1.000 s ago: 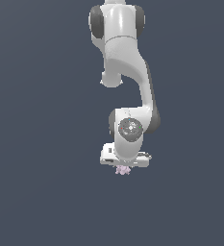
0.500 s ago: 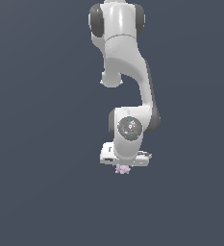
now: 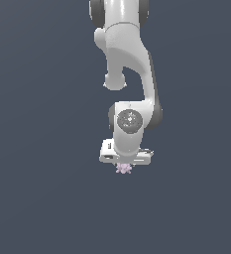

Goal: Pick up the object and move it to a goal position.

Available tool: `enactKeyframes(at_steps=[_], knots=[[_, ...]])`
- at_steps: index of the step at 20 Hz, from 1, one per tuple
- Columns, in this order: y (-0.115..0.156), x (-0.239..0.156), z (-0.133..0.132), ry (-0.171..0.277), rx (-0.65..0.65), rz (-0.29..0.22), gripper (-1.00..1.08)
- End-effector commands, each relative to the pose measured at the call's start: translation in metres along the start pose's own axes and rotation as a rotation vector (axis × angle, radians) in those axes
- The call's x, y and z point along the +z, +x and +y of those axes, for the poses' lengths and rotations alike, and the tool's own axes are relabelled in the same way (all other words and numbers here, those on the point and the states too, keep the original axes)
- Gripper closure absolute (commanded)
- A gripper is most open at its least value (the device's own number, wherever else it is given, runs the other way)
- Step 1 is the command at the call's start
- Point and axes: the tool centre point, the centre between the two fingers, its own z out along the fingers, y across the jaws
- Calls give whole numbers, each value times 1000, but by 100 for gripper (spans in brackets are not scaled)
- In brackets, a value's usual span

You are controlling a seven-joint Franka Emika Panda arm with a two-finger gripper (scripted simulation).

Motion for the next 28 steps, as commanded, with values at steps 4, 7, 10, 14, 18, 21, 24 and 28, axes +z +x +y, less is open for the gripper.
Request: enactKeyframes(at_steps=[4, 7, 10, 14, 18, 21, 24, 28], knots=[[-20, -28, 16, 0, 1, 1, 108], [-35, -47, 26, 0, 1, 1, 108], [-50, -67, 37, 0, 1, 1, 108], [-70, -95, 53, 1, 1, 1, 108], [-91, -124, 69, 1, 1, 1, 108], [-107, -146, 81, 1, 1, 1, 108], [-123, -168, 93, 2, 1, 1, 108], [-145, -200, 110, 2, 1, 1, 108]])
